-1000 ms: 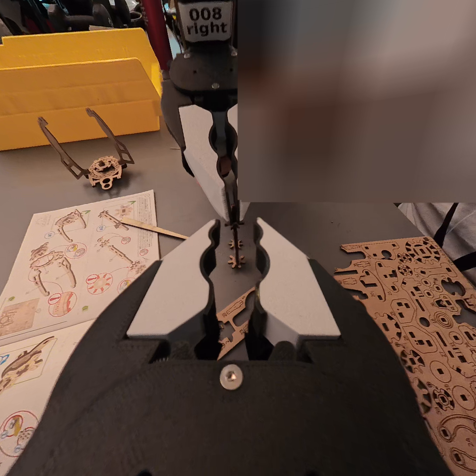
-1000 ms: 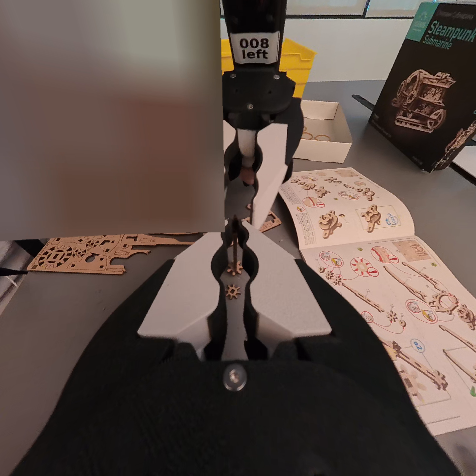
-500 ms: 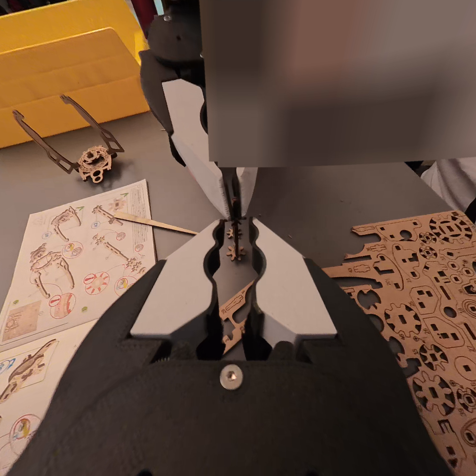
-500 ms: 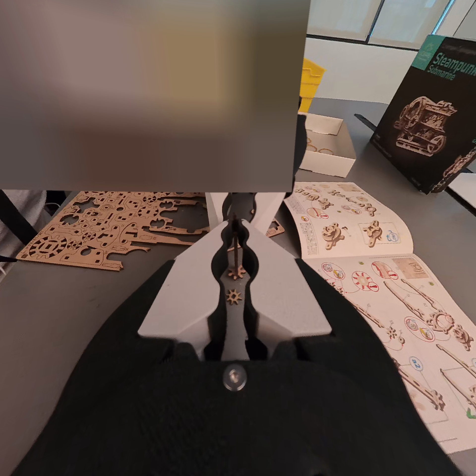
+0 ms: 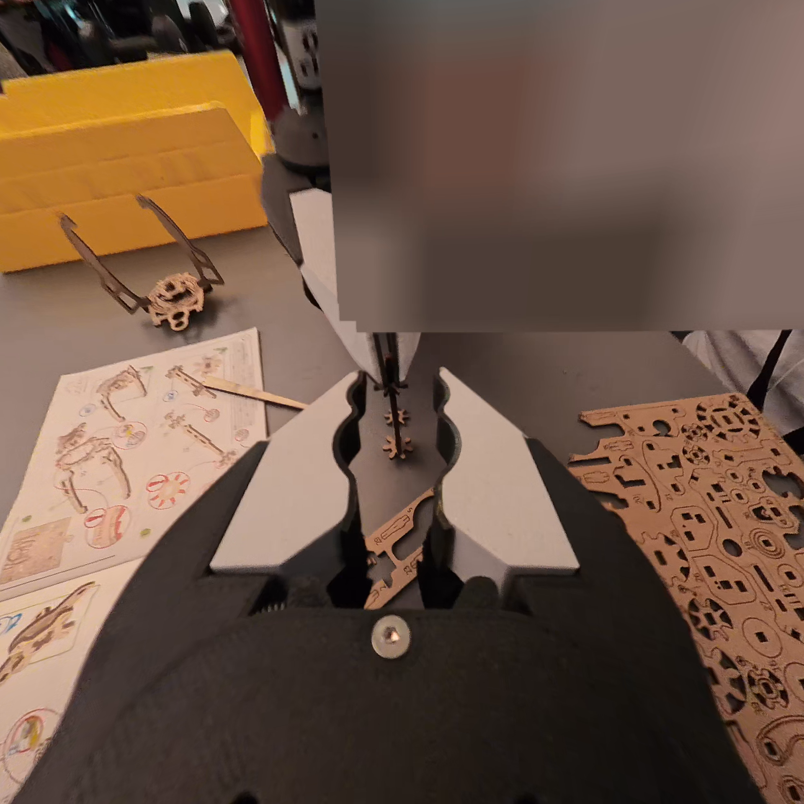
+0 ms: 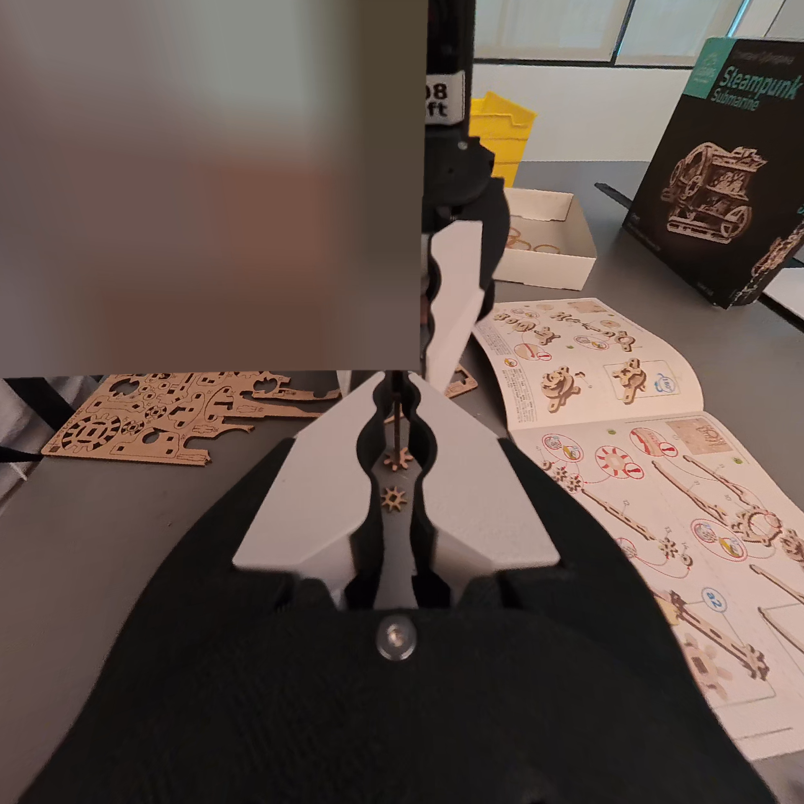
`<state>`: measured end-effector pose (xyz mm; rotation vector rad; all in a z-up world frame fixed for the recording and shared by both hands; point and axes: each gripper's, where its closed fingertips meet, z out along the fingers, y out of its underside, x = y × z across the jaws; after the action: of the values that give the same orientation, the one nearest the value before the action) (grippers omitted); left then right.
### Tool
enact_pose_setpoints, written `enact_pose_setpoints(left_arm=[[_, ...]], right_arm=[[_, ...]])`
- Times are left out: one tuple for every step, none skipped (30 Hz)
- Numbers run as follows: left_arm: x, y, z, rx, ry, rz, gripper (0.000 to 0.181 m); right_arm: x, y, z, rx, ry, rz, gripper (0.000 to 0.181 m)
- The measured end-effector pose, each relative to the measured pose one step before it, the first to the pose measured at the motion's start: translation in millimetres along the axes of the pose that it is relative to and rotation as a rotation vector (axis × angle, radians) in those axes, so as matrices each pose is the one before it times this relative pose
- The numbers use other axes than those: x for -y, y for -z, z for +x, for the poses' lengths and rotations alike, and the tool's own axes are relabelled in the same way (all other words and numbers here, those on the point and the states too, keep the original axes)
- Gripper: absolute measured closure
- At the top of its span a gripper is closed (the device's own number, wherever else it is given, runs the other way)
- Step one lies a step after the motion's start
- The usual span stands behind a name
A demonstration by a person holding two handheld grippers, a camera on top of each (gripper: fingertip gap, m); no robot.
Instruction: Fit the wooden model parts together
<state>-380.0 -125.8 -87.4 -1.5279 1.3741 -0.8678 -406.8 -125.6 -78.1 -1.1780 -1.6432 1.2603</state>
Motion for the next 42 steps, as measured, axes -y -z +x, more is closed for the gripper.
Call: enact_pose_setpoints(left_arm=[[4.40,2.78,-2.22,0.0081,0.0104,0.0220,0.152],[3.37,1.67,-1.95,0.0075,0.0096,0.0160,0.152],[1.74,0.26,-1.69,0.0094,0.0079,0.0071,0.152],[0.03,-0.99,0.71,-0.0023,0.0009,-0.0028,0.152],[-2.38,-1.76,0.99,-0.0005,-0.0046,-0.0164,0.153],[-3.81,-2.29,-0.95,0.0131,-0.0077,-0.0240,0.154],[-2.94,-2.36,0.07,0.0074,-0.0074,-0.0183,0.154],[-1.05,-1.75,1.59,-0.0032,-0.0058,-0.0063,0.156],[0.08,-0.62,0.66,0.0002,-0.0049,0.0007,0.156],[0.00,0.17,0.43,-0.0015,-0.0025,-0.0016,0.156],[0.22,0.18,0.64,-0.0044,0.0003,-0.0023,0.156],[0.90,0.19,0.65,-0.0026,0.0008,0.0028,0.155],[1.54,-0.03,0.86,-0.0021,-0.0026,0.0064,0.151],[1.26,-0.18,0.63,-0.0005,-0.0035,0.0033,0.148],[1.87,-0.10,0.46,0.0012,-0.0014,0.0072,0.148],[1.45,-0.33,0.51,0.0004,0.0008,0.0046,0.148],[0.55,-0.82,-0.59,0.0067,0.0015,0.0008,0.148],[0.58,-1.44,-0.87,0.0079,0.0028,0.0029,0.148],[0.40,-1.61,-0.93,0.0063,0.0100,0.0033,0.147],[0.36,-1.09,-1.23,0.0043,0.0150,0.0043,0.147],[0.07,-0.42,-0.48,-0.0043,0.0165,0.0041,0.147],[-0.05,-0.11,-0.08,-0.0078,0.0162,0.0046,0.147],[-0.14,-0.07,0.29,-0.0083,0.0107,0.0044,0.147],[-0.17,-0.12,0.93,-0.0075,0.0017,0.0028,0.147],[-0.20,-0.14,0.35,-0.0006,-0.0047,0.0015,0.147],[-0.02,-0.03,0.09,0.0013,-0.0064,-0.0004,0.147],[-0.12,0.06,0.10,0.0012,-0.0035,-0.0009,0.147],[-0.13,0.05,-0.25,0.0008,-0.0006,-0.0010,0.147],[-0.13,0.15,-0.29,-0.0002,0.0019,0.0003,0.147],[-0.06,0.15,-0.14,-0.0018,0.0038,0.0010,0.148],[0.05,0.10,-0.34,-0.0013,0.0022,0.0027,0.148],[0.04,-0.13,-0.02,-0.0014,-0.0009,0.0037,0.148],[-0.03,-0.11,0.36,-0.0017,-0.0022,0.0022,0.148],[-0.06,0.00,0.27,-0.0009,-0.0022,0.0003,0.148],[0.05,-0.16,0.30,-0.0010,0.0005,-0.0001,0.148],[0.05,-0.20,0.18,-0.0010,0.0019,0.0017,0.148],[0.06,-0.14,0.39,-0.0009,-0.0013,0.0037,0.148],[-0.17,-0.07,0.28,-0.0012,0.0009,0.0029,0.148],[-0.18,-0.01,0.05,-0.0029,0.0041,0.0012,0.148],[-0.16,0.02,-0.10,-0.0031,0.0057,0.0005,0.148],[-0.10,-0.12,-0.50,-0.0004,0.0091,-0.0003,0.148],[-0.22,0.05,-0.61,-0.0005,0.0049,-0.0009,0.148]], right_arm=[[-0.20,0.55,0.86,-0.0015,-0.0034,0.0022,0.181],[-0.05,-0.25,-0.21,0.0041,-0.0050,0.0025,0.181],[0.08,-0.56,-0.33,0.0027,-0.0050,-0.0004,0.181],[0.02,-0.73,-0.36,-0.0005,0.0034,-0.0013,0.181],[0.04,-0.69,-0.76,-0.0005,0.0059,-0.0004,0.180],[0.05,-0.79,-0.64,0.0004,0.0022,0.0012,0.180],[-0.34,-0.73,0.07,-0.0049,0.0001,-0.0009,0.180],[-0.05,-0.52,-0.10,-0.0025,0.0042,-0.0016,0.180],[0.00,-0.28,-1.25,0.0021,0.0107,-0.0026,0.180],[-0.01,-0.03,-0.27,-0.0036,0.0100,-0.0023,0.180],[0.01,-0.24,-0.36,-0.0010,0.0060,-0.0016,0.180],[-0.01,-0.31,-0.73,0.0039,-0.0003,-0.0017,0.180],[0.02,-0.28,-0.19,-0.0001,0.0005,-0.0022,0.180],[-0.20,-0.06,0.08,-0.0046,0.0103,-0.0050,0.181],[-0.02,-0.23,-0.92,0.0007,0.0113,-0.0050,0.181],[-0.07,-0.38,-1.70,0.0057,0.0077,-0.0032,0.180],[-0.18,-0.31,-0.18,-0.0032,0.0069,-0.0022,0.180],[-0.13,-0.13,0.13,-0.0035,0.0024,-0.0018,0.180],[-0.34,0.41,0.37,-0.0008,-0.0008,-0.0016,0.180],[-0.26,0.97,1.54,-0.0043,-0.0024,0.0010,0.180],[-0.16,0.71,0.97,0.0007,-0.0106,0.0017,0.180],[-0.02,0.21,0.21,0.0024,-0.0117,0.0012,0.180],[-0.03,-0.01,0.37,-0.0031,0.0005,-0.0003,0.180],[0.05,-0.17,-0.76,0.0009,0.0058,-0.0014,0.180],[-0.02,-0.09,-0.48,-0.0001,0.0055,-0.0010,0.180],[0.06,0.01,-0.17,-0.0016,0.0034,0.0001,0.180],[-0.12,-0.07,-0.17,-0.0003,-0.0013,-0.0021,0.180],[-0.14,-0.08,0.21,-0.0013,0.0001,-0.0005,0.180],[-0.11,-0.05,0.30,-0.0022,0.0007,-0.0011,0.180],[-0.16,-0.16,0.44,-0.0020,-0.0026,-0.0049,0.180],[-0.27,-0.03,0.43,-0.0037,0.0015,-0.0060,0.179],[-0.23,0.07,0.39,-0.0058,0.0075,-0.0061,0.179],[-0.24,0.08,-0.14,-0.0012,0.0015,-0.0066,0.179],[-0.28,0.00,-0.45,0.0015,-0.0019,-0.0060,0.179],[-0.28,0.06,-0.39,0.0021,-0.0045,-0.0065,0.179],[-0.29,0.20,-0.27,-0.0005,0.0013,-0.0068,0.179],[-0.27,0.12,-0.49,0.0007,0.0008,-0.0060,0.179],[-0.28,0.05,-0.40,0.0001,0.0014,-0.0045,0.179],[-0.25,-0.03,-0.05,-0.0018,0.0026,-0.0018,0.178],[-0.16,-0.16,-0.04,0.0013,-0.0047,0.0013,0.179],[-0.33,0.11,0.11,0.0049,-0.0100,-0.0005,0.178],[-0.23,0.16,0.78,-0.0023,-0.0034,-0.0010,0.178]])
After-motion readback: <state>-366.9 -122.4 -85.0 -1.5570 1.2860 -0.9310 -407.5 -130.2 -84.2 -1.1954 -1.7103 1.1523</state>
